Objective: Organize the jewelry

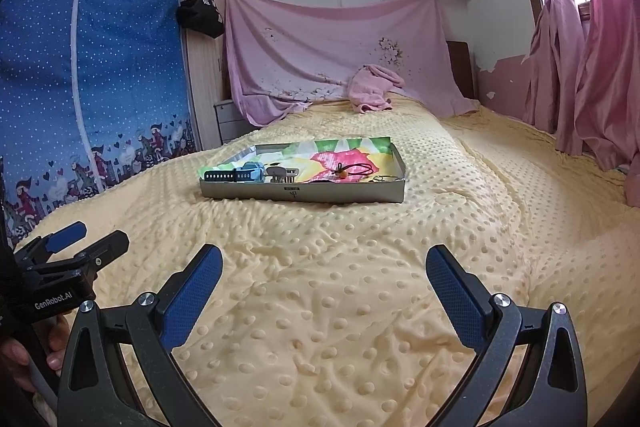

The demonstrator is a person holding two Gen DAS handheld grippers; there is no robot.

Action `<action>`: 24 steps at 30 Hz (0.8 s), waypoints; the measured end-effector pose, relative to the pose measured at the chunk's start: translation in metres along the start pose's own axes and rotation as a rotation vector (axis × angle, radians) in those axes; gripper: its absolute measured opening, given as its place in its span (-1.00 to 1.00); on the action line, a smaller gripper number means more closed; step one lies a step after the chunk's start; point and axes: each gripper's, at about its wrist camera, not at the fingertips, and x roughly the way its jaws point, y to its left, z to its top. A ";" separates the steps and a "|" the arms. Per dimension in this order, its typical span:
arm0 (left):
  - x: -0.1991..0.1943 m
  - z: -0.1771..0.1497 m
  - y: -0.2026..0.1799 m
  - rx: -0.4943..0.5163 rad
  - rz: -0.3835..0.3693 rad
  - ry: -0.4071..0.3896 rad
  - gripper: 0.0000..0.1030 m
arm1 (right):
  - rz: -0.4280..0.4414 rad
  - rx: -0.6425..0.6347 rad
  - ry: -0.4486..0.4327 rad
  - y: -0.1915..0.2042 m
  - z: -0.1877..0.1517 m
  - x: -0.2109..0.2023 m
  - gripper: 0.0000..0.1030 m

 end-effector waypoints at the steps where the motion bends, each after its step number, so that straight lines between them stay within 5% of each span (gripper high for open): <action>1: 0.000 0.000 0.000 0.003 0.001 -0.002 1.00 | -0.004 0.001 0.002 0.000 -0.001 0.001 0.94; 24: 0.000 0.001 -0.001 0.020 0.007 0.000 1.00 | -0.008 -0.003 0.012 0.002 -0.002 0.004 0.95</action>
